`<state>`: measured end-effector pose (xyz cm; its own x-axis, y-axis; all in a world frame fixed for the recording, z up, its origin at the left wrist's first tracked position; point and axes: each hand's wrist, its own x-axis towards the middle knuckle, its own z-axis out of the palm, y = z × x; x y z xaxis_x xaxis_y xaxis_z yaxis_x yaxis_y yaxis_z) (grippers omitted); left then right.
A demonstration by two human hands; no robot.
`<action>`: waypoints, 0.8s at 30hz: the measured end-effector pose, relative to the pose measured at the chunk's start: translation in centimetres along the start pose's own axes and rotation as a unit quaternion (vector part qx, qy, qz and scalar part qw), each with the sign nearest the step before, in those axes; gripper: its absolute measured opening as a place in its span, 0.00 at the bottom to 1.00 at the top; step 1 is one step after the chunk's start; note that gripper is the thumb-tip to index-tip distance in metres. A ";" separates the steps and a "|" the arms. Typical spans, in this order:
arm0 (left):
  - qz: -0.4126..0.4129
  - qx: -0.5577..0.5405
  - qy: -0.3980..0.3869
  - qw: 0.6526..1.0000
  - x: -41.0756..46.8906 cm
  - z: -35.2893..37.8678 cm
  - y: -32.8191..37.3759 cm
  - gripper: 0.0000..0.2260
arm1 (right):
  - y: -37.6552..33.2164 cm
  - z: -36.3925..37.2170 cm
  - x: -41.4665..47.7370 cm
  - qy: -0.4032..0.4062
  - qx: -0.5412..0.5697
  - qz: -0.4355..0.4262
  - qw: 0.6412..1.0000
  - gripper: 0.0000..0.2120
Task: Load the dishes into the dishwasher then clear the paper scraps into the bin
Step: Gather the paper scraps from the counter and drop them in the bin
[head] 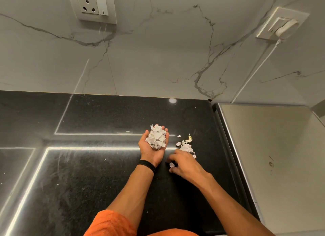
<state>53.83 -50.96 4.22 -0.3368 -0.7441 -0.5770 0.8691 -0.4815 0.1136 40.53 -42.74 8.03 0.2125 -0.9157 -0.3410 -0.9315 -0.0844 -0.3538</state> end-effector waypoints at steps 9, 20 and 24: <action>0.008 0.018 -0.006 1.000 0.0 -0.5 -0.6 0.23 | 0.0 -1.6 0.1 0.189 0.294 0.087 0.933 0.07; 0.014 0.009 -0.005 1.000 -0.7 0.6 -1.1 0.23 | 0.1 -5.6 2.7 0.235 0.352 0.054 0.905 0.08; 0.017 0.002 -0.002 1.000 -0.6 0.8 -0.8 0.21 | 3.5 -5.9 3.9 0.163 0.192 0.107 0.962 0.15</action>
<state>53.07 -50.53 5.13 -0.3089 -0.7611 -0.5704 0.8782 -0.4585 0.1361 36.39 -48.96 10.65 -0.1349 -0.9757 -0.1726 -0.7522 0.2142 -0.6232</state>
